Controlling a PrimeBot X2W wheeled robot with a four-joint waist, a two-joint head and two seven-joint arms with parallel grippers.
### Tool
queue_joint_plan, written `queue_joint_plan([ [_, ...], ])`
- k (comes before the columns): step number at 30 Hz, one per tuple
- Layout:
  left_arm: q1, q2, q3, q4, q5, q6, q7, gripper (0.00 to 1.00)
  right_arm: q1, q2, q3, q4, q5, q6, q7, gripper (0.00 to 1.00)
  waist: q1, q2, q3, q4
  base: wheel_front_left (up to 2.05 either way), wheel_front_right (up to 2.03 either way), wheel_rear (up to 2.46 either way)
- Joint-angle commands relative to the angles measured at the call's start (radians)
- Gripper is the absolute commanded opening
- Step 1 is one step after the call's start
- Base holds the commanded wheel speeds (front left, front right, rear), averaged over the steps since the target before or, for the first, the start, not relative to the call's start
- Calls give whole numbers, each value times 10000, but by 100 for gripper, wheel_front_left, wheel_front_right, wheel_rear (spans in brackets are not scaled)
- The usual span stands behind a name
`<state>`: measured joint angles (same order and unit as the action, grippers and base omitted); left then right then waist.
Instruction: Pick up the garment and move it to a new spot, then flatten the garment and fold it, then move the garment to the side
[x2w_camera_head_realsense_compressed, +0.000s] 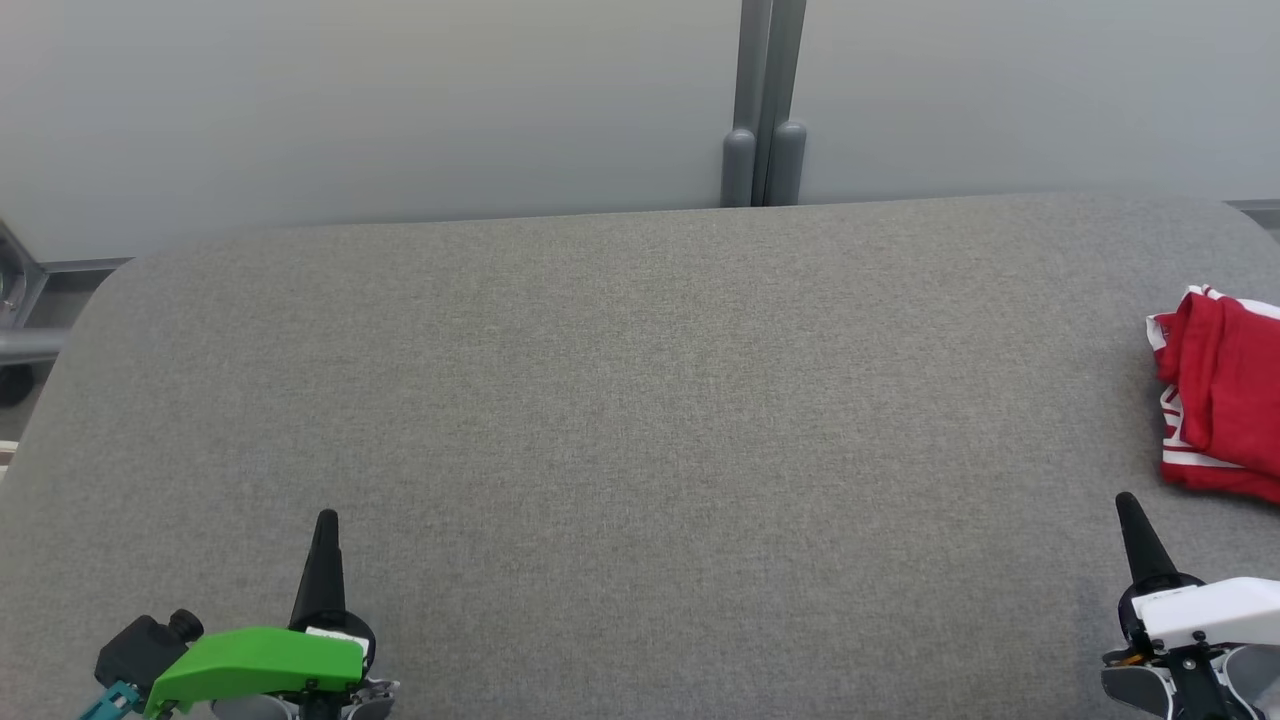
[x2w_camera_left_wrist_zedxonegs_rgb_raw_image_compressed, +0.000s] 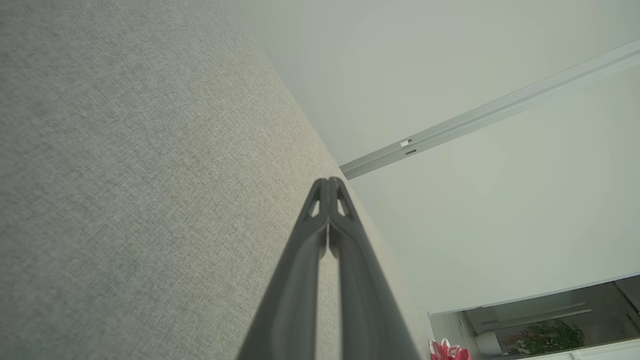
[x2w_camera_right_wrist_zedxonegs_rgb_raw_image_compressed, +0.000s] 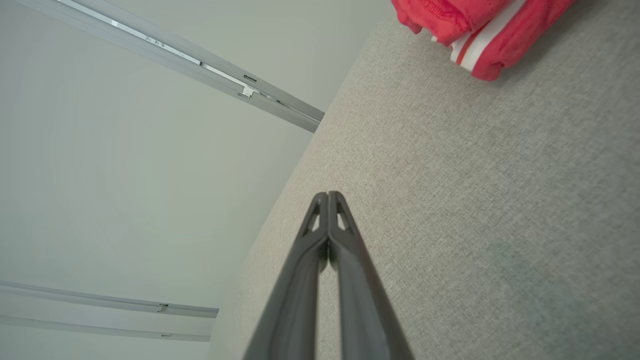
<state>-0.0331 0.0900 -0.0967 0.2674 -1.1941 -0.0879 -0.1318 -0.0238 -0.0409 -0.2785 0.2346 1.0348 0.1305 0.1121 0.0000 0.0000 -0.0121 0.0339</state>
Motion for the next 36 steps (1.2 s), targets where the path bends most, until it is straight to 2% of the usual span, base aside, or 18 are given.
queue_joint_plan([
  [1, -300, -1, 9, -93, -357, -85, 74, 0, -213, -77, -66, -44, 411, 4, 129, 0, 0, 0, 6, -13, 0, 0, 0],
  [36, -807, -272, -38, -111, -3075, -333, 492, 0, -720, -106, -436, 124, 3820, 5, 1313, 0, 0, 0, 90, -211, 0, 0, 0],
])
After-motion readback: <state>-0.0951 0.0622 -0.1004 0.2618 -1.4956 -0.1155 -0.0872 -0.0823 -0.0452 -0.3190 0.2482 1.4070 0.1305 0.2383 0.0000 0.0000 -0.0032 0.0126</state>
